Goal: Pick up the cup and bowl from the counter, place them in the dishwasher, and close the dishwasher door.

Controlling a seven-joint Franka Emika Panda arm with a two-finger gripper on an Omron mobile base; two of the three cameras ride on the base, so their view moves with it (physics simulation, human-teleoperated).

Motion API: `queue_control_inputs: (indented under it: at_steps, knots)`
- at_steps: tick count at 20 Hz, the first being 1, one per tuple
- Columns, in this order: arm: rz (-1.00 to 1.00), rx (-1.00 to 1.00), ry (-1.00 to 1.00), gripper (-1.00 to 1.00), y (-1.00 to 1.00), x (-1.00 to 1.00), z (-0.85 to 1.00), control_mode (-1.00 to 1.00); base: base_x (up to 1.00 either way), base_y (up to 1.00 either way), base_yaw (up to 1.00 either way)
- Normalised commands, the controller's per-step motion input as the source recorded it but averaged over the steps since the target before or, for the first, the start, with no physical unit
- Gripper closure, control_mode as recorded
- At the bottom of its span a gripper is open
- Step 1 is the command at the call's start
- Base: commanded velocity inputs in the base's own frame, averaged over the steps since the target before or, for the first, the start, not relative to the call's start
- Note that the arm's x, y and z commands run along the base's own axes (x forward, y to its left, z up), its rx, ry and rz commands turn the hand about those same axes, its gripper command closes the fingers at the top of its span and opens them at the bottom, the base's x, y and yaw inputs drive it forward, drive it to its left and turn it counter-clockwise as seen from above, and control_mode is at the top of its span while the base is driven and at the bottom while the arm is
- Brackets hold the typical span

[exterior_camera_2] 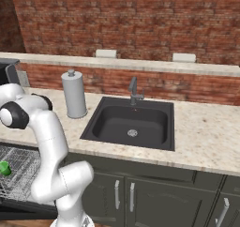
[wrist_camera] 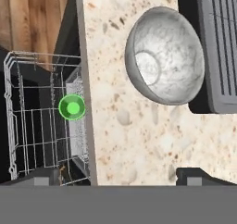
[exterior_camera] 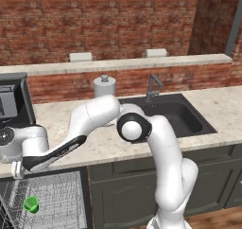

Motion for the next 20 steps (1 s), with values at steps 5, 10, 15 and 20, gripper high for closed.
queue_control_inputs:
  at_steps: [5, 10, 15, 20]
  knots:
    - [0.0, -0.18, 0.0, -1.0, 0.26, 0.36, -0.01, -1.0, 0.0, 0.0, 0.0]
    - [0.02, -0.07, 0.0, -1.0, 0.49, 0.13, -0.01, -1.0, 0.0, 0.0, 0.0]
    - [0.06, 0.0, 0.0, -1.0, 0.54, 0.0, -0.09, -1.0, 0.0, 0.0, 0.0]
    - [0.06, 0.0, 0.0, -1.0, 0.25, 0.02, -0.14, -1.0, 0.0, 0.0, 0.0]
